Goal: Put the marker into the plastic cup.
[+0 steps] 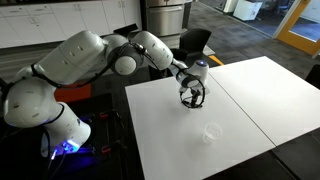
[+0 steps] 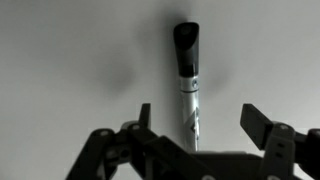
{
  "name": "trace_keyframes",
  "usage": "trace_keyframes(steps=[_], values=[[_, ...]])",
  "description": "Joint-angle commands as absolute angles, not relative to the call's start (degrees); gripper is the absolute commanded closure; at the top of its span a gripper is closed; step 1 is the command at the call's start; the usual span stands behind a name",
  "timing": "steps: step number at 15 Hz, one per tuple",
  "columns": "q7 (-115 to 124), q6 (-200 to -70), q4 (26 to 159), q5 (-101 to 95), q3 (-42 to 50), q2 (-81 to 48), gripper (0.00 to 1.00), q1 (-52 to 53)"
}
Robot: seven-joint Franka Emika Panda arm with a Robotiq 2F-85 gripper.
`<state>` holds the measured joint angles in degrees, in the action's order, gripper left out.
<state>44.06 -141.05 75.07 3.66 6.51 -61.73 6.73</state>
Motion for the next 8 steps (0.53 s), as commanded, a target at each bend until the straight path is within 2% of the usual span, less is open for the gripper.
trace_keyframes(steps=[1,8], values=[[44.7,-138.1,70.5,3.8,7.5,-64.2,0.42,7.2],[44.8,-137.3,68.0,3.6,7.8,-65.5,0.95,7.3]])
